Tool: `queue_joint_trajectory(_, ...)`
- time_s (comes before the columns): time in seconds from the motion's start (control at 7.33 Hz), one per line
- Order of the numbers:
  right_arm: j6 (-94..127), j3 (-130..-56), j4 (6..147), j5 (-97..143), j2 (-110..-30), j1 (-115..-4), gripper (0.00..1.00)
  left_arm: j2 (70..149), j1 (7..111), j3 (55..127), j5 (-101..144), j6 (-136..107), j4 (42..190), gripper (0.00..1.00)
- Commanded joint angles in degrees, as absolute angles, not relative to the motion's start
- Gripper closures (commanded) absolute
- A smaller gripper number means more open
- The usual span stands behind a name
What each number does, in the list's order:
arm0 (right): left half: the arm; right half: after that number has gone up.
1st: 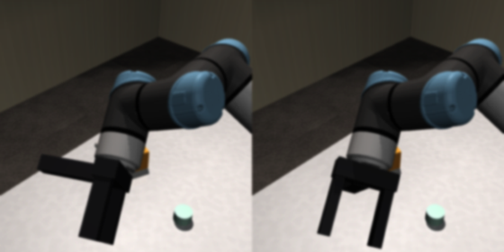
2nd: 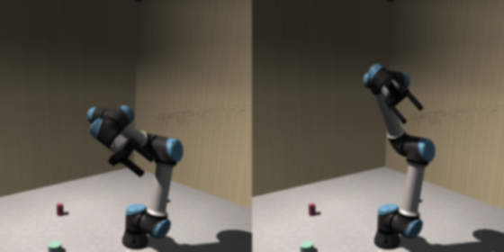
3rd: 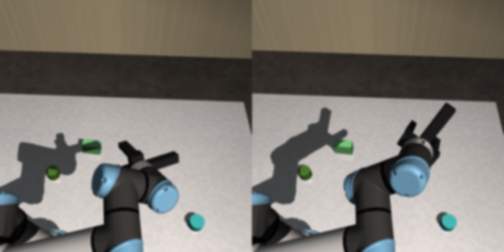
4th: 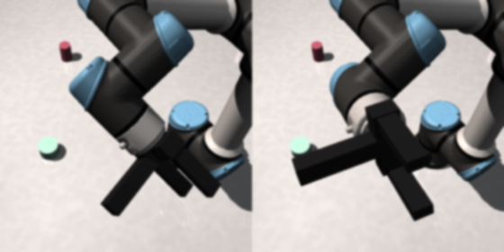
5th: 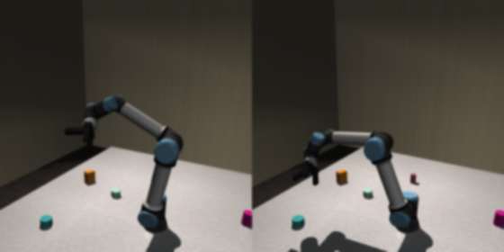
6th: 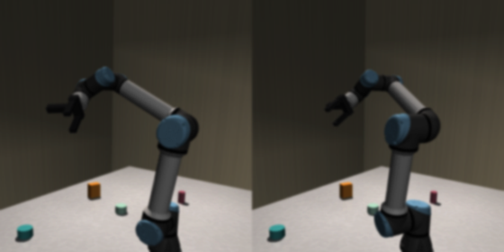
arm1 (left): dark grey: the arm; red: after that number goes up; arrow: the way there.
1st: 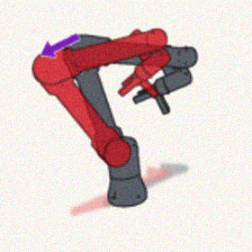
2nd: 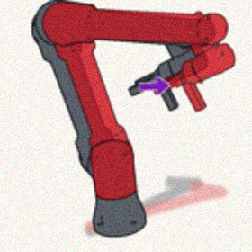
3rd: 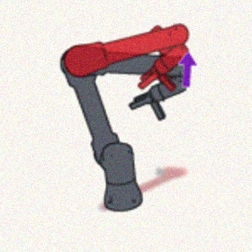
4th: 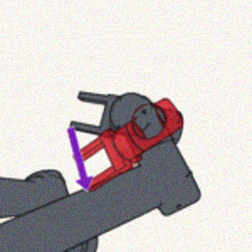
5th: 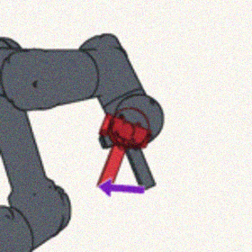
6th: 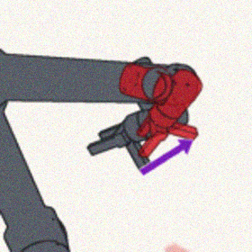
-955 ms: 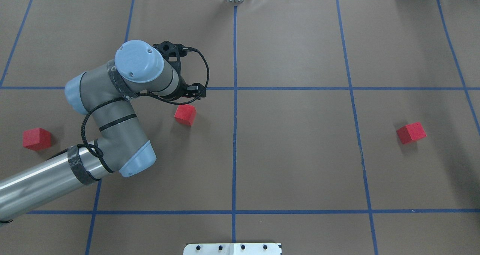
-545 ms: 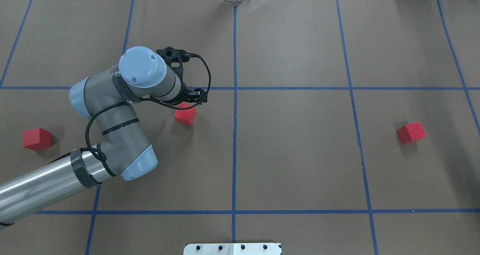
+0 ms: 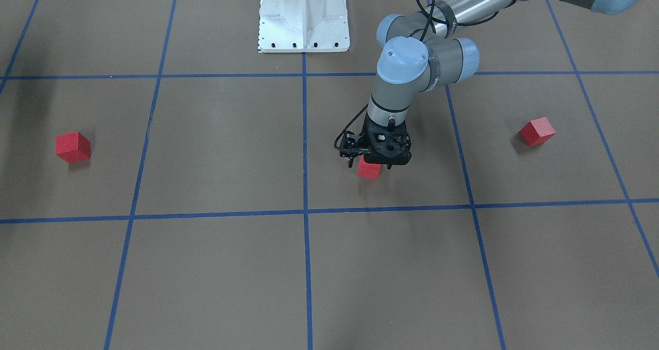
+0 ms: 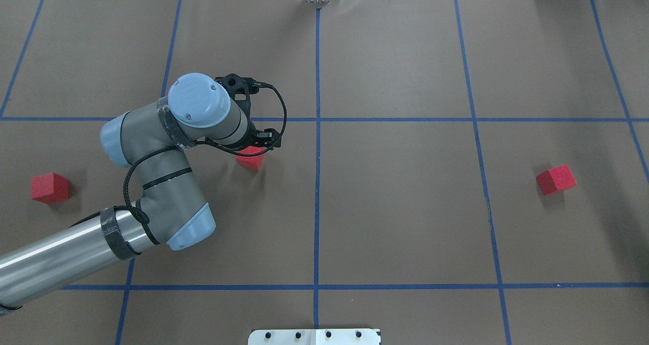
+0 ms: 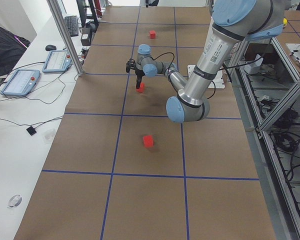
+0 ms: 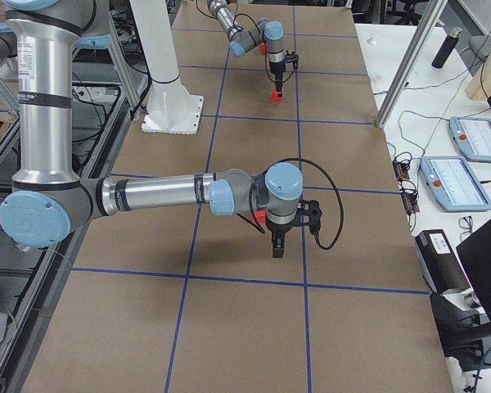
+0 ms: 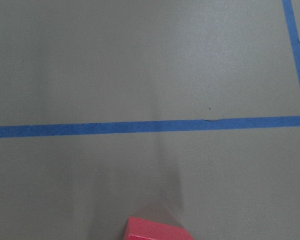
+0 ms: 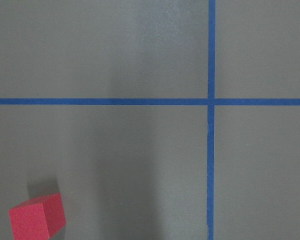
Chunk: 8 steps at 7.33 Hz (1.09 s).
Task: Form red blocks into L shape at center
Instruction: 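Lower the left gripper and close it on the red cube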
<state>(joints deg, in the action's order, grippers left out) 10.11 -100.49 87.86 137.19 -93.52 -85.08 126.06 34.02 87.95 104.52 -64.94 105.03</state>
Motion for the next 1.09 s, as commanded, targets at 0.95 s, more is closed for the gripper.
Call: queue_joint_trajectory(0.95,10.28,-100.72,87.72,138.95,-93.16,-85.17,0.0,124.98,33.4,87.89,108.37,-64.95,104.24,0.34)
